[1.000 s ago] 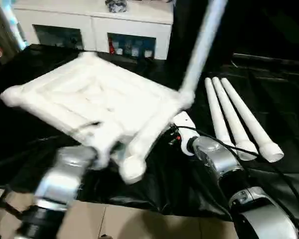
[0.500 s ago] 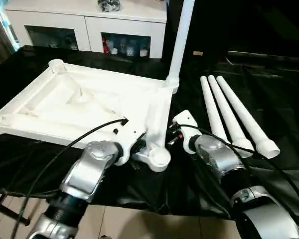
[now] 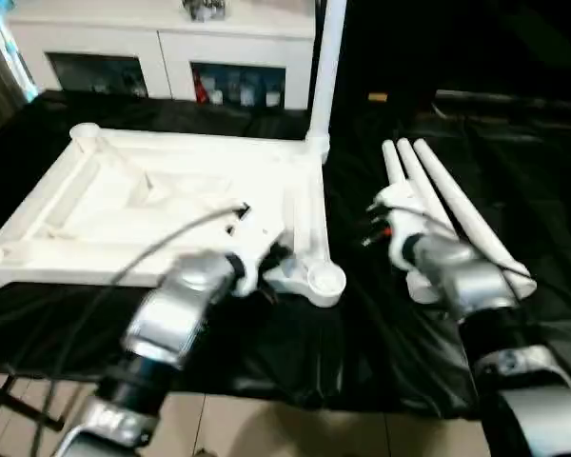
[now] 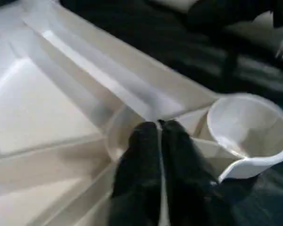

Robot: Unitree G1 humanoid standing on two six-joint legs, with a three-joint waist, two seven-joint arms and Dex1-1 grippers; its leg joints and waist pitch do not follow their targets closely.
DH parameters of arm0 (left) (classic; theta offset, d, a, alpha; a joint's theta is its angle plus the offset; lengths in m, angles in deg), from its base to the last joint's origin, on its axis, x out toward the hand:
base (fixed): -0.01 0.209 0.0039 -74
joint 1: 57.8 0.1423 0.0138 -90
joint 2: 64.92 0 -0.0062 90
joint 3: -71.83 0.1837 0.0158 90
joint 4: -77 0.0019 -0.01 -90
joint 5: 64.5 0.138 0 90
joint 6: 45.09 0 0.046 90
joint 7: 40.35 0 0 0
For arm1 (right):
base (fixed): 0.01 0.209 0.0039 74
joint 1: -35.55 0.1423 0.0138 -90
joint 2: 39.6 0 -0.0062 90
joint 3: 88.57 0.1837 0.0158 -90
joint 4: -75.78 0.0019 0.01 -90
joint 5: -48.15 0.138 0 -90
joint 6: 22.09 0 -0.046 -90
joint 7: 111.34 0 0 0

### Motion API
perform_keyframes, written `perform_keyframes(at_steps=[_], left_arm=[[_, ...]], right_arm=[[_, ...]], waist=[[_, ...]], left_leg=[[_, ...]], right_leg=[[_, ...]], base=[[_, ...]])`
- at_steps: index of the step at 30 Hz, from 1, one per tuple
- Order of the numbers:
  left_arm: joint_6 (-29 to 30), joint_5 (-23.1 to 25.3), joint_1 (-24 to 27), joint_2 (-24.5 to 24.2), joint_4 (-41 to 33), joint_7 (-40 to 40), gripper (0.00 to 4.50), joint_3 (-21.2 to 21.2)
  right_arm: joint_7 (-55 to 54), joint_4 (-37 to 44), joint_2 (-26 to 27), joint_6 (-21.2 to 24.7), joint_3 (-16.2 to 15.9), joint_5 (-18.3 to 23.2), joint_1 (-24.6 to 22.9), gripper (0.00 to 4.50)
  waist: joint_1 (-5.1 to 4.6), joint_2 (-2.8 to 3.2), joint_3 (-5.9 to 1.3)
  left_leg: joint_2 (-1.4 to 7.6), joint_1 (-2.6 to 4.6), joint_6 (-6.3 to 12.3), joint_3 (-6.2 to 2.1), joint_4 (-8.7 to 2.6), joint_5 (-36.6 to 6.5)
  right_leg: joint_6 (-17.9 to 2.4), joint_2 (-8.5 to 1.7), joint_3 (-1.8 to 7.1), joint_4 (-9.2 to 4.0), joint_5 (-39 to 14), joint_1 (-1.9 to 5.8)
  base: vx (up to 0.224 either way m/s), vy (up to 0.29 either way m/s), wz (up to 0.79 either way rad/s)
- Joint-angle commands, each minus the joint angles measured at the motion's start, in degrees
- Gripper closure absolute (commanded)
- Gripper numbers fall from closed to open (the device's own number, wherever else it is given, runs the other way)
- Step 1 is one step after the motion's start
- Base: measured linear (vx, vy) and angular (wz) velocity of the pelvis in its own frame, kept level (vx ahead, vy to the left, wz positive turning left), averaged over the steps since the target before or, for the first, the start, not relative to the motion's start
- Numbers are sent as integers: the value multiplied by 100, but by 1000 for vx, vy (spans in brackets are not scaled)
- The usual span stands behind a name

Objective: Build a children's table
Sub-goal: Rotate table base, then pick table leg

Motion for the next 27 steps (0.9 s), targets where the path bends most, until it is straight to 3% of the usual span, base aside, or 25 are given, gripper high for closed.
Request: perform_keyframes(at_steps=[1,3,4,5,8,12,13,14,15,17,19,21,23,24,26,27], left_arm=[[100,-30,134,-41,-215,113,374,-121],[339,227,162,-68,-339,474,363,-181],[339,227,162,-68,-339,474,363,-181],[76,401,217,31,-398,937,353,-331],[-24,454,164,169,-329,1348,321,-510],[119,402,91,418,-230,1739,292,-692],[-345,686,59,474,-59,2228,275,-617],[-353,709,57,478,-53,2264,275,-613],[-446,1040,28,541,27,2770,266,-562],[80,1073,-78,660,62,2909,254,-648],[275,996,-124,630,60,2710,233,-618],[147,574,-83,570,-19,2093,228,-639],[114,108,-3,491,-163,1484,228,-661],[243,-59,33,410,-256,1214,197,-602],[479,-421,134,213,-540,631,192,-441],[479,-421,134,213,-540,631,187,-441]], right_arm=[[-284,296,-66,383,194,55,12,374],[-562,494,-90,826,379,74,13,366],[-562,494,-90,826,379,74,13,366],[-777,677,-125,1271,466,28,23,345],[-926,877,-97,1605,637,122,38,327],[-1107,1092,-73,2128,698,135,76,293],[-1175,1165,-72,2328,700,128,76,284],[-1178,1170,-72,2338,700,127,75,275],[-1221,1235,-75,2470,698,119,69,263],[-1262,1295,-72,2573,732,134,78,253],[-1283,1302,-78,2591,759,141,102,240],[-1333,1342,-94,2653,835,162,152,221],[-1341,1377,-133,2806,878,182,186,204],[-1351,1391,-157,2908,899,196,201,198],[-1355,1374,-212,3047,912,210,220,175],[-1355,1374,-212,3047,912,210,220,165]], waist=[[1,-7,-425],[3,-15,-428],[-5,-2,-426],[-10,-21,-427],[2,1,-435],[3,-15,-442],[13,-30,-448],[16,-22,-442],[14,-42,-442],[19,-70,-448],[32,-72,-440],[46,-71,-440],[54,-72,-449],[60,-71,-452],[47,-75,-444],[60,-66,-452]], left_leg=[[115,52,131,-13,-358,-865],[118,64,98,-18,-362,-818],[115,61,83,-16,-361,-816],[105,56,76,-16,-359,-810],[99,51,72,-17,-349,-737],[89,42,72,-13,-342,-671],[92,40,87,-15,-341,-665],[86,36,103,-22,-343,-671],[93,36,107,-24,-346,-693],[91,41,100,-16,-339,-659],[83,50,99,-10,-335,-643],[73,36,102,-13,-337,-601],[78,39,99,-7,-334,-528],[81,41,96,-12,-336,-502],[88,37,97,-5,-338,-466],[88,41,85,-7,-337,-461]], right_leg=[[-1246,-389,274,-398,-901,340],[-1148,-379,276,-386,-995,335],[-1121,-368,277,-386,-1002,331],[-1053,-364,276,-404,-1047,333],[-1008,-369,277,-402,-967,331],[-1010,-353,276,-395,-863,335],[-1000,-369,274,-400,-872,337],[-983,-352,273,-409,-883,335],[-941,-356,274,-410,-914,342],[-882,-374,275,-406,-1017,338],[-850,-381,272,-425,-1135,318],[-831,-393,272,-435,-1192,317],[-894,-381,276,-403,-996,310],[-921,-389,277,-386,-949,311],[-986,-380,275,-368,-817,306],[-995,-394,275,-350,-821,315]], base=[[0,0,0],[0,0,0],[0,0,0],[0,0,0],[0,0,0],[0,0,0],[0,0,0],[0,0,0],[0,0,0],[0,0,0],[0,0,0],[0,0,0],[0,0,0],[0,0,0],[0,0,0],[0,0,0]])
